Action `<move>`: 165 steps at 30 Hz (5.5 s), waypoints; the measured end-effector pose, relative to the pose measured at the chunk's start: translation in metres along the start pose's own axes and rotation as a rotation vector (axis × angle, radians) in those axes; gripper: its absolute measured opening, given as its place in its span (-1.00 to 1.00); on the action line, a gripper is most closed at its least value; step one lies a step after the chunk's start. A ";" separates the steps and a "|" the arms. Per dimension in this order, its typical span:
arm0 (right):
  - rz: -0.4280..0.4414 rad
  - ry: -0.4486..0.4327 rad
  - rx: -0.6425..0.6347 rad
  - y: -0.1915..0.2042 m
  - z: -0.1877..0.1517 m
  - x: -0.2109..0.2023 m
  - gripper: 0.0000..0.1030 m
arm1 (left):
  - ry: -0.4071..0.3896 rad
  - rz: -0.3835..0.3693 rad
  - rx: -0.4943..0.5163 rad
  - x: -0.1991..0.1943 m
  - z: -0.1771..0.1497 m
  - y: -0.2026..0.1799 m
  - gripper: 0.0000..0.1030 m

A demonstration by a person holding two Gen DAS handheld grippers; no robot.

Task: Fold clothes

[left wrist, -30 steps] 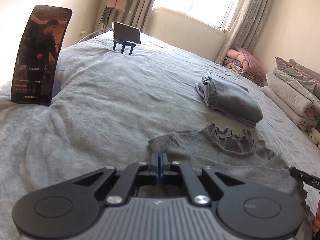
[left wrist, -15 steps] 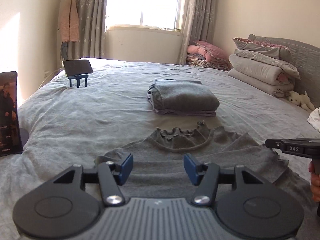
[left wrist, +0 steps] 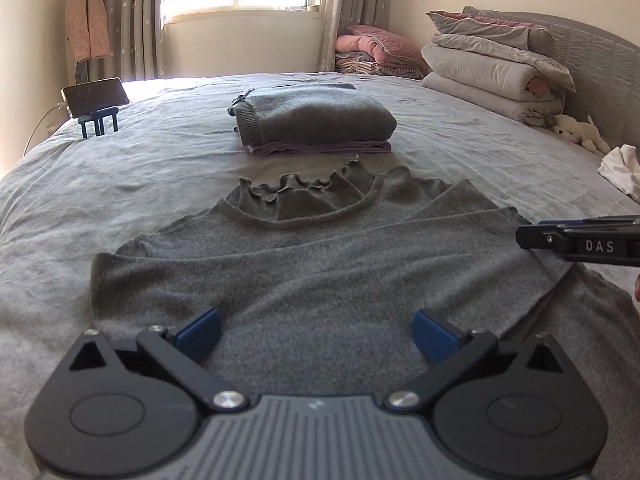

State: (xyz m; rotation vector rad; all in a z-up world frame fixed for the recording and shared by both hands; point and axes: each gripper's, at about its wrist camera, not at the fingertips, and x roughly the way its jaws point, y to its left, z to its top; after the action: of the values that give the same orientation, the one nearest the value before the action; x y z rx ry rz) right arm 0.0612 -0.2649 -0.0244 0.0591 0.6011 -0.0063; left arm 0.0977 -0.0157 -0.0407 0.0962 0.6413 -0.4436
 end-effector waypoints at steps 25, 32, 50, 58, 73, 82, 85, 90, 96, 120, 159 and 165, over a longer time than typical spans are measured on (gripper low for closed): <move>-0.072 0.016 0.065 -0.007 -0.002 -0.002 0.07 | 0.012 0.009 0.011 0.002 0.001 -0.002 0.99; -0.073 0.019 0.056 -0.006 -0.003 -0.001 0.09 | 0.012 0.009 0.011 0.002 0.001 -0.002 0.99; -0.069 0.026 0.055 -0.007 -0.004 0.000 0.14 | 0.012 0.009 0.011 0.002 0.001 -0.001 0.99; -0.050 0.008 0.078 -0.012 0.003 -0.011 0.22 | 0.012 0.009 0.011 0.002 0.001 -0.001 0.99; 0.108 0.022 0.272 -0.037 0.026 -0.046 0.45 | 0.013 0.011 0.013 0.002 0.001 -0.001 0.99; 0.118 0.082 0.267 -0.044 -0.003 -0.080 0.51 | 0.012 0.009 0.010 0.003 0.001 -0.001 0.99; 0.117 0.103 0.262 -0.047 -0.014 -0.091 0.51 | 0.016 0.011 0.018 -0.005 -0.001 -0.004 0.99; 0.116 0.137 0.253 -0.053 -0.033 -0.108 0.51 | 0.028 0.020 0.039 -0.037 -0.012 -0.013 0.99; 0.117 0.176 0.243 -0.062 -0.052 -0.121 0.51 | 0.041 0.031 0.064 -0.076 -0.026 -0.024 0.99; 0.254 0.321 0.205 -0.087 -0.080 -0.165 0.55 | 0.236 -0.089 -0.306 -0.204 -0.091 -0.005 0.96; 0.430 0.282 0.367 -0.096 -0.055 -0.183 -0.82 | 0.071 -0.407 -0.785 -0.238 -0.134 0.054 -0.86; 0.341 0.233 0.316 -0.083 -0.034 -0.147 -0.82 | 0.025 -0.289 -0.826 -0.211 -0.116 0.075 -0.86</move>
State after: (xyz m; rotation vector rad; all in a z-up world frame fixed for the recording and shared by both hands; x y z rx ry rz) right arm -0.0811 -0.3470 0.0262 0.4737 0.8127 0.2388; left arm -0.0843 0.1558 -0.0110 -0.7840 0.8238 -0.4246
